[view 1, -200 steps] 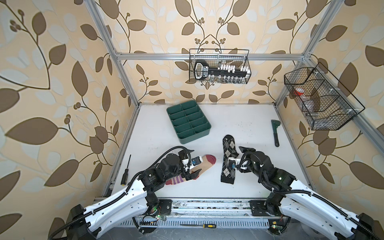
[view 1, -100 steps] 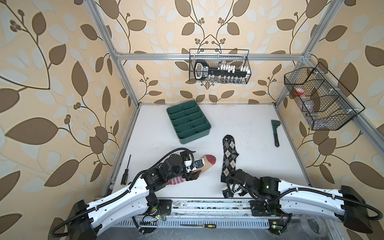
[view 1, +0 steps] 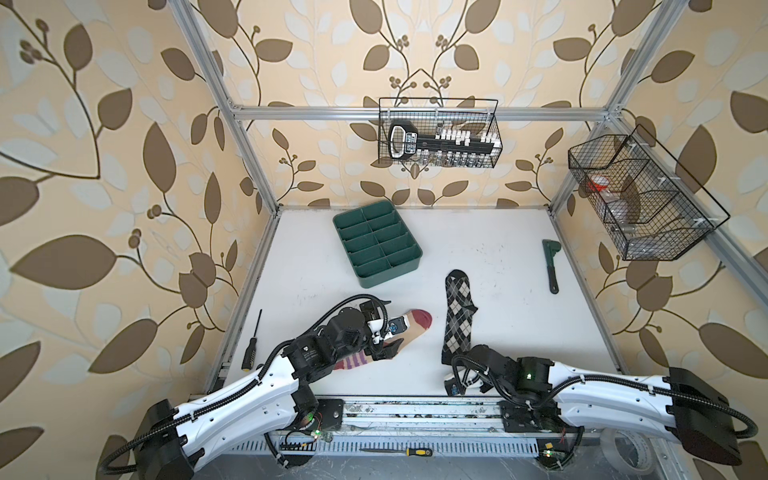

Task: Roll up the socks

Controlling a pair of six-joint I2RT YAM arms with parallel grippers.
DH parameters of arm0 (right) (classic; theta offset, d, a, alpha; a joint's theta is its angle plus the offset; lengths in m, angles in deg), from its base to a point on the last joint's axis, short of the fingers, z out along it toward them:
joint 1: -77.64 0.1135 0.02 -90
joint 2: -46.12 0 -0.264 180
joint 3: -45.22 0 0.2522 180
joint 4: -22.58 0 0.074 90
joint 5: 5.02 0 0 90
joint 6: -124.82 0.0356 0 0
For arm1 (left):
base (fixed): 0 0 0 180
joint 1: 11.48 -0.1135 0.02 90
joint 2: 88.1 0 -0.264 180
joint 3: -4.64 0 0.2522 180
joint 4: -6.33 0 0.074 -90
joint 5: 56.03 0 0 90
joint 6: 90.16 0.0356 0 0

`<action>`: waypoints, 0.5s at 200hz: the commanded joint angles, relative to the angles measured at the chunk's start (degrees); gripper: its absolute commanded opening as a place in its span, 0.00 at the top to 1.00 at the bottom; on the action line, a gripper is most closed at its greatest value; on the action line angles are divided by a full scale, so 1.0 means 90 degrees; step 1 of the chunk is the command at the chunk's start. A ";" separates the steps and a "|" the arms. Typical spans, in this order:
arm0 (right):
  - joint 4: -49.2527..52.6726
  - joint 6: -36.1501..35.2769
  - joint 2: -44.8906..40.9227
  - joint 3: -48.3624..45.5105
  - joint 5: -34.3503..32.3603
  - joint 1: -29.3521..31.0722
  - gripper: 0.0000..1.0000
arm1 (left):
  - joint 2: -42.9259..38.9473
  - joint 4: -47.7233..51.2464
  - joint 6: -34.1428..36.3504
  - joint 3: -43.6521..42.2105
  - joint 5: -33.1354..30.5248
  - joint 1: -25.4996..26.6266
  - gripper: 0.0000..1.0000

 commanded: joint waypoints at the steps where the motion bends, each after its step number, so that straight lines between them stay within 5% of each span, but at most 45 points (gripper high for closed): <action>1: 0.0188 -0.0089 0.0089 -0.0201 0.0269 -0.0013 0.77 | -0.0134 -0.0248 -0.0131 0.0101 0.0101 0.0059 0.01; 26: 0.0236 -0.0121 0.0229 -0.0165 0.0278 0.0075 1.00 | -0.0135 -0.0262 -0.0165 0.0100 0.0256 0.0079 0.01; 100: 0.1736 -0.0085 0.0456 0.0818 0.1880 -0.0844 1.00 | 0.0514 -0.0737 0.0951 0.0219 0.0853 0.0196 0.01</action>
